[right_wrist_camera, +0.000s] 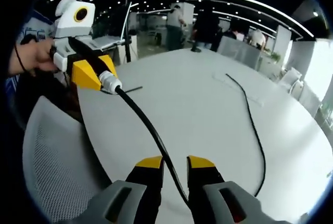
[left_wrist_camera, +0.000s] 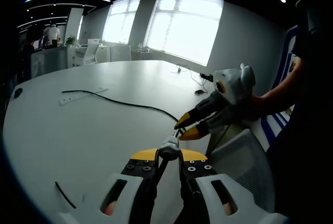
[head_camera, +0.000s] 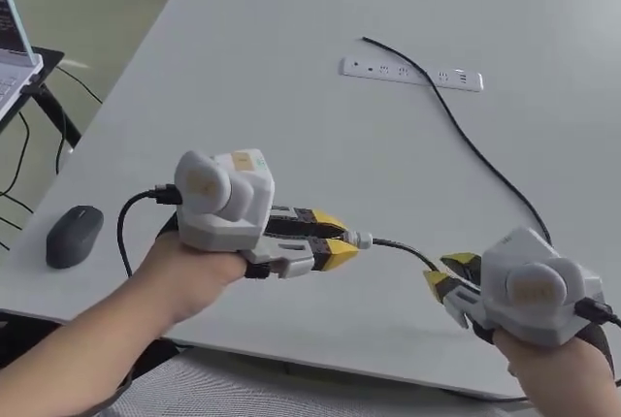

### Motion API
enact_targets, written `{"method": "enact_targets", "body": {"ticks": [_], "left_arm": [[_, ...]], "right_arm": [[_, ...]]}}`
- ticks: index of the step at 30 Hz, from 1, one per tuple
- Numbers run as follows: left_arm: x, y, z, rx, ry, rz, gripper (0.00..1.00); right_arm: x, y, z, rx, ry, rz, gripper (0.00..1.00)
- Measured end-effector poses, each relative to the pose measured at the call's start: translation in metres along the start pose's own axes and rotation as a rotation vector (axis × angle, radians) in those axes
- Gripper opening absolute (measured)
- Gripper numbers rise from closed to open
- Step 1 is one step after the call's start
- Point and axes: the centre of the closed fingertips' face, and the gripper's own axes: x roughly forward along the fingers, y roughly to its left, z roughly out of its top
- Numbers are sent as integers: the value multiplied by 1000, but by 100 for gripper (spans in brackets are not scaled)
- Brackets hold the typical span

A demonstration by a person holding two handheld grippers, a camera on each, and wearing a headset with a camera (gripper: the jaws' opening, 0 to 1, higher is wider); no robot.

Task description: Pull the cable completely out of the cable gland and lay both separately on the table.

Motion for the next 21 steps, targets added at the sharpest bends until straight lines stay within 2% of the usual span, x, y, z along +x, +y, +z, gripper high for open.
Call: {"method": "enact_targets", "body": {"ticks": [3,7,10,16,21], "left_arm": [[1,0,-1,0,4,0,15],[4,0,-1,-3,7,-1,15],[5,0,0,-5,5,-2,15],[6,1,1,-9,6,0,15],[5,1,3,-9,1,4,15]], "right_arm": [[-3,9,16,-81,-19,24,14],[0,27,38,-233,-47,62,14],[1,36,49,-349,-57,62,12],[4,46,62,-450,-76,70,8],[4,51,65,-479,-81,93,2]]}}
